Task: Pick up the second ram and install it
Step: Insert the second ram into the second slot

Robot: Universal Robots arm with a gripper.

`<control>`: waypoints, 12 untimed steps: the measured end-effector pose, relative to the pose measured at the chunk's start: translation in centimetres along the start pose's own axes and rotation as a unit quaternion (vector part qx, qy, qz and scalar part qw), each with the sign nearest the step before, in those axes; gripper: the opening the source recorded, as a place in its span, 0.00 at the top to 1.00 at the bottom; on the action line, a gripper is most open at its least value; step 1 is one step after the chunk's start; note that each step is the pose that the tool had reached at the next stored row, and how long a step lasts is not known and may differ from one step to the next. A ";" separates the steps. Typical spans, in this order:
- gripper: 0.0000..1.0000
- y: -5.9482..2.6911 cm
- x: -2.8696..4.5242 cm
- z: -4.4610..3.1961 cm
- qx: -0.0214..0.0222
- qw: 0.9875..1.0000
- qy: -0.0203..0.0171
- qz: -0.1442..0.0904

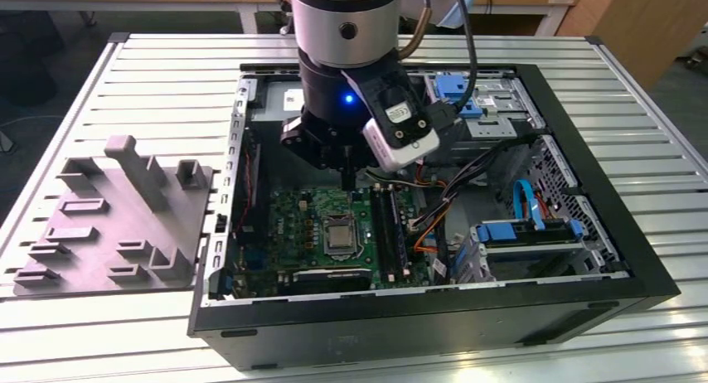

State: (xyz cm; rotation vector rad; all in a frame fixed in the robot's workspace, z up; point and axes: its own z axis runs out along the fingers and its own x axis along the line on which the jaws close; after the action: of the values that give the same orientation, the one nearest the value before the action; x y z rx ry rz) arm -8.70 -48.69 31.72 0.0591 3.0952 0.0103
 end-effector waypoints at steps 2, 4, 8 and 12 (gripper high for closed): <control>0.89 0.00 -0.15 0.02 0.000 1.000 0.000 0.000; 0.89 0.02 -0.41 0.03 0.000 1.000 0.000 0.000; 0.89 0.04 -1.09 0.07 0.000 1.000 0.000 0.000; 0.89 0.06 -1.72 0.10 0.000 1.000 0.000 0.000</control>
State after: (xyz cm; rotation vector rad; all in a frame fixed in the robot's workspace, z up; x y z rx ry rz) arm -6.98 -48.69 31.70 0.0591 3.0952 0.0104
